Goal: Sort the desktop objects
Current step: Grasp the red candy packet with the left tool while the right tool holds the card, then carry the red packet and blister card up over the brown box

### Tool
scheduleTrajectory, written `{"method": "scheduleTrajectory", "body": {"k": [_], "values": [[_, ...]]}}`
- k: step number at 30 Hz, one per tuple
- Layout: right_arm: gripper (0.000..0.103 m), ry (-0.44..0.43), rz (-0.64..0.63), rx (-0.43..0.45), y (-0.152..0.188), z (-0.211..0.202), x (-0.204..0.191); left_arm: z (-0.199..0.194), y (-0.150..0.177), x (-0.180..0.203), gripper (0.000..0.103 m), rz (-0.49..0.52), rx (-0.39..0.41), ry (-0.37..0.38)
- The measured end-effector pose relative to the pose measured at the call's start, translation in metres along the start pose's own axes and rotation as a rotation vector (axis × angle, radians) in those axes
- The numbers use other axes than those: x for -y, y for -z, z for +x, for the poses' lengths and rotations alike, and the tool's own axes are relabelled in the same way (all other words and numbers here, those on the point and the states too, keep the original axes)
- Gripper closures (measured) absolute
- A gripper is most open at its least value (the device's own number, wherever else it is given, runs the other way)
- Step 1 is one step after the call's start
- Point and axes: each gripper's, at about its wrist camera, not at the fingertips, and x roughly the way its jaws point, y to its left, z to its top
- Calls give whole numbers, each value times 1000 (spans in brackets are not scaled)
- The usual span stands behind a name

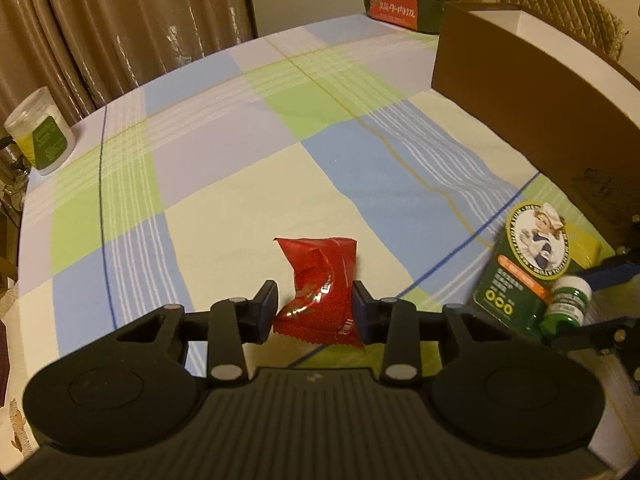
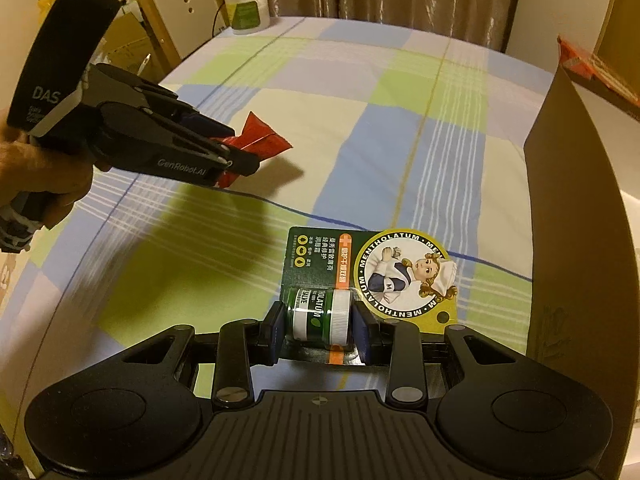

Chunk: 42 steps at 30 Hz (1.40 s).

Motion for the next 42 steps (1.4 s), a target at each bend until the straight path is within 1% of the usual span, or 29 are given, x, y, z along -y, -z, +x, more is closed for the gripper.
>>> {"method": "scheduleTrajectory", "body": {"k": [12,20,26,30,34,38,42], "values": [[69,25,-40,64,-7,-26,-26,-48,18,-2,71,-19,34,-16],[69,81,-69,125,-16,-55,-33,-81,13,0,72,-7,92,-20],[69,130,-74,174,-18,-84,-30,-98,1,13,72,15,141,-13],[69,148,-83,205,-16,-102,-19,-110,-13,29,72,20,174,-16],[69,145,-97,245,-15,-122,1,-121,-31,53,72,19,203,-27],[69,136,-103,280,-9,-142,37,-126,-53,87,72,21,225,-47],[69,114,-109,296,-1,-161,84,-127,-76,131,72,2,234,-62]]}}
